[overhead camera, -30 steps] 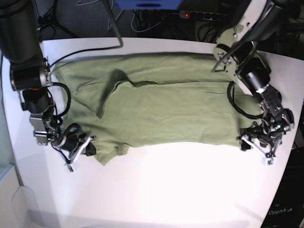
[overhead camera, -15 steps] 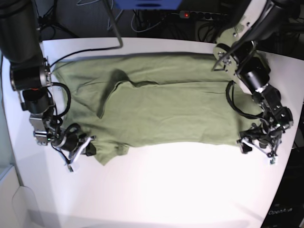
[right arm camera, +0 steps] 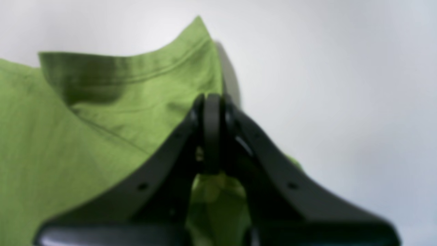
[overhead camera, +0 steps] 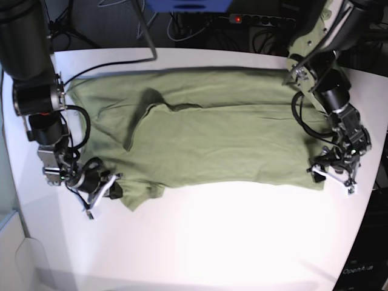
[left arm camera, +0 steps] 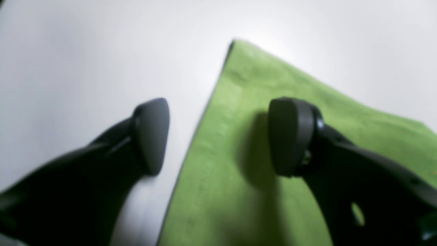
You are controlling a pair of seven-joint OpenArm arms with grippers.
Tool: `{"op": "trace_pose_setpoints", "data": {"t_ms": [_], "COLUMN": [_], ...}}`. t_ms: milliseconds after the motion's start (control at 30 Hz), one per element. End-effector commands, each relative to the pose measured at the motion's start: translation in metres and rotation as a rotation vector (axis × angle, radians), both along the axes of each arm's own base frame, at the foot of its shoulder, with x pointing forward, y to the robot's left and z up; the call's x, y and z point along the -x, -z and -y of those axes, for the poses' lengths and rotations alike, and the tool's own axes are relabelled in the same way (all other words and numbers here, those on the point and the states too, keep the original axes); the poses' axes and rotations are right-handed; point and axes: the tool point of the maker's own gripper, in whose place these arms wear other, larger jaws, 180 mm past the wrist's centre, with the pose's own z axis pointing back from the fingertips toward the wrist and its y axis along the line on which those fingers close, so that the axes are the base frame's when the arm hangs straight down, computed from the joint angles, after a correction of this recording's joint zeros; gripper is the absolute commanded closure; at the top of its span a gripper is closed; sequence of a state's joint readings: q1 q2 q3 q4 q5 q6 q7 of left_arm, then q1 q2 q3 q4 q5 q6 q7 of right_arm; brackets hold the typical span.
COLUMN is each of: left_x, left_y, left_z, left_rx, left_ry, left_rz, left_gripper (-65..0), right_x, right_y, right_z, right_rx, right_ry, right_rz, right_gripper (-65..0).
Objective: Fold the T-shirt properly
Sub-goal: 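Grasp the shirt's side edges with both grippers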
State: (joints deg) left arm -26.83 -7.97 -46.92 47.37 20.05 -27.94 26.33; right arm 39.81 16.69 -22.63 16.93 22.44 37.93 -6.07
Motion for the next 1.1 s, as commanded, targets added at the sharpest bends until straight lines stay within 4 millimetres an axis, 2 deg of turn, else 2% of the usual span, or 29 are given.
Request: {"op": "trace_pose_setpoints", "data": {"t_ms": [0,100,200,467,533,633,700,1067], "left_x": [-0.024,-0.028,-0.030,-0.042,-0.042,-0.042,-0.042,-0.042], "left_y": [-0.027,-0.019,-0.019,-0.032,-0.032,-0.032,-0.031,-0.035], "left_z": [-0.005,0.008,0.013,0.012,0.012,0.013,0.013,0.009], "left_rx": [-0.022,-0.017,-0.020,-0.016,-0.016,-0.015,-0.015,-0.029], "left_ry": [0.005,0.044,0.057,0.053,0.053,0.054,0.055,0.051], "left_rz": [0.080,0.073,0.077,0.106,0.107,0.103,0.101,0.107], "left_gripper": [-43.1,-43.1,-43.1,-42.0,-35.3,-17.0,-9.6,-8.8], "right_x": [-0.014,-0.014,-0.014,-0.014,-0.014,-0.014,-0.014,-0.014], "right_y": [-0.018,-0.018,-0.018,-0.018,-0.018,-0.018,-0.018,-0.018], "right_z": [0.003,0.003,0.003,0.004,0.004,0.004,0.004,0.004], "right_rx": [0.001,0.002,0.002,0.003,0.003,0.003,0.003,0.003], "right_ry": [-0.006,-0.007,-0.007,-0.006,-0.006,-0.006,-0.006,-0.006], "right_rz": [0.044,0.044,0.044,0.044,0.044,0.044,0.044,0.044], "right_gripper": [-0.7,-0.7,-0.7,-0.6,-0.6,-0.7,-0.7,-0.7]}}
